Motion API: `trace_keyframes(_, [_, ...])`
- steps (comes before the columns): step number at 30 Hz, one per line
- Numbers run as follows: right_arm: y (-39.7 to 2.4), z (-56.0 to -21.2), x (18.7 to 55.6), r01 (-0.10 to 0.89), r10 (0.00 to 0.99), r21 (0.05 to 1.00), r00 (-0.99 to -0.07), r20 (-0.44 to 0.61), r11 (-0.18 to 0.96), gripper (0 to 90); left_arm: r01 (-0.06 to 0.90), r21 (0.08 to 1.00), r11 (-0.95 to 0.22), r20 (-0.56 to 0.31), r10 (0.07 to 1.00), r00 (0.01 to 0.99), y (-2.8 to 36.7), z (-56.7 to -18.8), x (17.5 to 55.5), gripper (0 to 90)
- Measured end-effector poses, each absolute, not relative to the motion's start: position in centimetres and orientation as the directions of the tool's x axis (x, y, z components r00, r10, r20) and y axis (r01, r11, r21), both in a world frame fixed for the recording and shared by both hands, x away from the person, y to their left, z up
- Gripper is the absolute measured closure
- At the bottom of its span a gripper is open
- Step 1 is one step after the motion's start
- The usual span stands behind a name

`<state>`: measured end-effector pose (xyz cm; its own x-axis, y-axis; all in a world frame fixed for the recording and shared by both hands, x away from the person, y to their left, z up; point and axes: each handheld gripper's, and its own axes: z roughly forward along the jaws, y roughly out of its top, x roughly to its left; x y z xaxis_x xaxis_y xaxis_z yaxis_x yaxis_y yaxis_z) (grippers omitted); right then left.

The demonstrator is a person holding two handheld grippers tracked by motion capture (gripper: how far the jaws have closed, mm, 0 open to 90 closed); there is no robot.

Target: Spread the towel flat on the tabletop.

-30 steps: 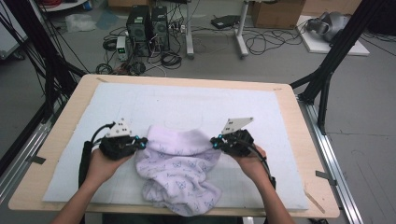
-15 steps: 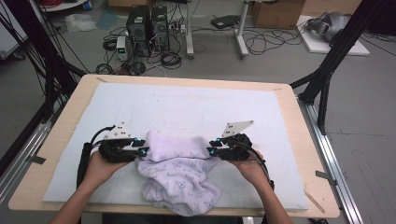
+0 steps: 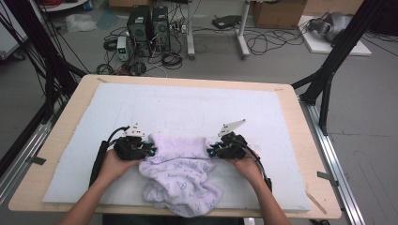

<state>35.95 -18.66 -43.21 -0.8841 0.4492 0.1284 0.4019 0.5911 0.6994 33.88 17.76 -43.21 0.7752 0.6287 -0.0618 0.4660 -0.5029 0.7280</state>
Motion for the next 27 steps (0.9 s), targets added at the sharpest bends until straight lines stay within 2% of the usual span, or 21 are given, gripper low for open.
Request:
trace_keyframes(2, [-18.7,-43.0,35.8,0.389,0.444,0.705,-0.888,0.118,0.592,80.4,0.460,0.730,-0.505,-0.047,0.635,0.771,18.0,-43.0,33.8,80.5])
trace_keyframes(10, [-20.0,-41.2,36.3,0.377,0.460,0.735,-0.882,0.099,0.564,82.0,0.453,0.785,-0.422,-0.039,0.696,0.717,20.1,-40.0,34.9,82.7])
trace_keyframes(15, [-20.3,-37.0,38.9,0.339,0.473,0.748,-0.880,0.037,0.571,82.4,0.415,0.817,-0.401,0.014,0.733,0.680,20.8,-35.9,38.1,82.8])
trace_keyframes(17, [-20.2,-34.6,40.8,0.326,0.505,0.762,-0.863,-0.001,0.559,82.3,0.375,0.835,-0.404,0.075,0.758,0.648,20.5,-33.6,40.1,82.4])
trace_keyframes(18, [-20.1,-33.7,41.6,0.316,0.521,0.772,-0.853,-0.022,0.551,81.5,0.348,0.843,-0.409,0.124,0.778,0.616,20.2,-32.5,41.2,80.6])
trace_keyframes(19, [-20.0,-32.4,42.8,0.321,0.578,0.784,-0.814,-0.058,0.531,77.4,0.347,0.849,-0.398,0.137,0.801,0.583,20.1,-32.0,42.0,73.0])
trace_keyframes(20, [-20.0,-31.7,43.7,0.325,0.616,0.796,-0.784,-0.075,0.510,72.9,0.372,0.853,-0.365,0.102,0.817,0.567,20.1,-31.8,42.7,63.0])
trace_keyframes(21, [-20.1,-31.5,44.4,0.332,0.633,0.812,-0.772,-0.059,0.480,68.9,0.391,0.852,-0.348,0.071,0.817,0.572,20.2,-31.8,43.0,56.7])
trace_keyframes(22, [-20.2,-31.5,44.8,0.344,0.648,0.815,-0.760,-0.051,0.467,65.0,0.402,0.849,-0.342,0.049,0.809,0.586,20.3,-32.0,43.2,54.5])
trace_keyframes(27, [-19.9,-34.2,44.8,0.381,0.623,0.767,-0.782,-0.031,0.516,60.8,0.414,0.847,-0.332,0.000,0.780,0.625,21.1,-34.7,42.0,53.3])
